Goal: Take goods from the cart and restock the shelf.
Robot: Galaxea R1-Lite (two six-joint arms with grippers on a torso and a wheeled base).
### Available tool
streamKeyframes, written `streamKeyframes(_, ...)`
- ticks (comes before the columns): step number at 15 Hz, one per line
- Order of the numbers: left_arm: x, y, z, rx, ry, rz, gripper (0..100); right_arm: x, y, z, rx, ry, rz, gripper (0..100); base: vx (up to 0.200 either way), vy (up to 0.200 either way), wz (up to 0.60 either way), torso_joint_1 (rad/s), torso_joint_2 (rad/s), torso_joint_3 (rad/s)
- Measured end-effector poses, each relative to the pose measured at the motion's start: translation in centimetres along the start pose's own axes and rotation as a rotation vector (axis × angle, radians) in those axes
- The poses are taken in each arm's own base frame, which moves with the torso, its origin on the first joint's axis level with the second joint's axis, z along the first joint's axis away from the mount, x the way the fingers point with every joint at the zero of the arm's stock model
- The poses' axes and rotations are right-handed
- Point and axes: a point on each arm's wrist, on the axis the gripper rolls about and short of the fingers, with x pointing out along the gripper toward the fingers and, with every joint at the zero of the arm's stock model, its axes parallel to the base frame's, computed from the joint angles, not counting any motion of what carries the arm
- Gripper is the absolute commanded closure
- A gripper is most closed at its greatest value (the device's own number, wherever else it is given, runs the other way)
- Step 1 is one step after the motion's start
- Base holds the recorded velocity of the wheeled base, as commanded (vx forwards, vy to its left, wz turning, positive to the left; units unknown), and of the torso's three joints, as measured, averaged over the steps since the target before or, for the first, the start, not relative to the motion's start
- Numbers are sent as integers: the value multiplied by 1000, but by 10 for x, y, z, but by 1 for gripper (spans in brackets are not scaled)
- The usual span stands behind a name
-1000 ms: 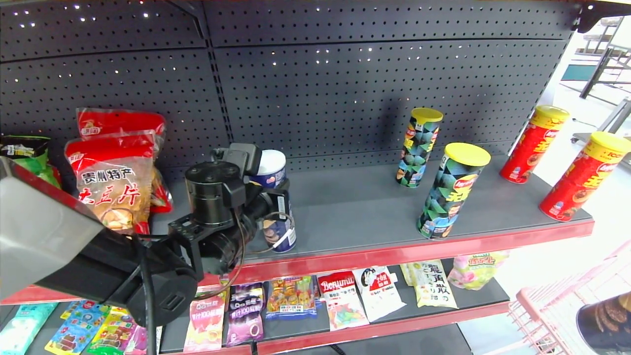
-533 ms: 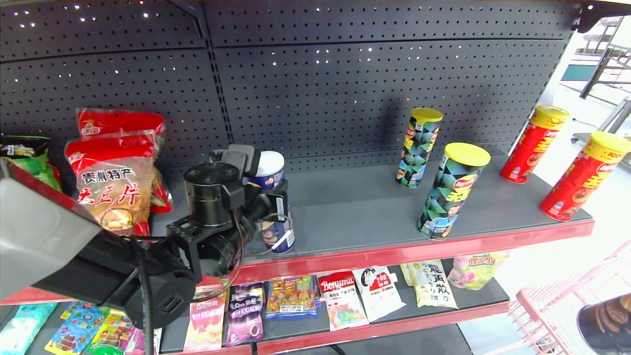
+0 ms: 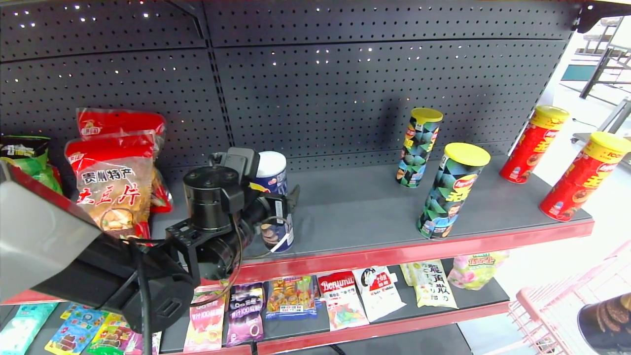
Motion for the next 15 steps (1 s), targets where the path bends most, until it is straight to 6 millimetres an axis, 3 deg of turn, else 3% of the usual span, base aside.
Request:
streamKeyframes(4,-1,0,2,-7,-20,1,0,0,0,-1,1,1,0,100,0,0,0,0,0,0)
streamKeyframes(7,-7,2,11,-56,-133,-22,0,0,0,0,1,0,0,100,0,0,0,0,0,0)
streamKeyframes(11,-28,9,7,-39,-100,-93,0,0,0,0,1,2,1,100,0,0,0,0,0,0)
streamKeyframes(15,-47,17,18,-38,-100,-107,0,1,0,-2,0,10,1,100,0,0,0,0,0,0)
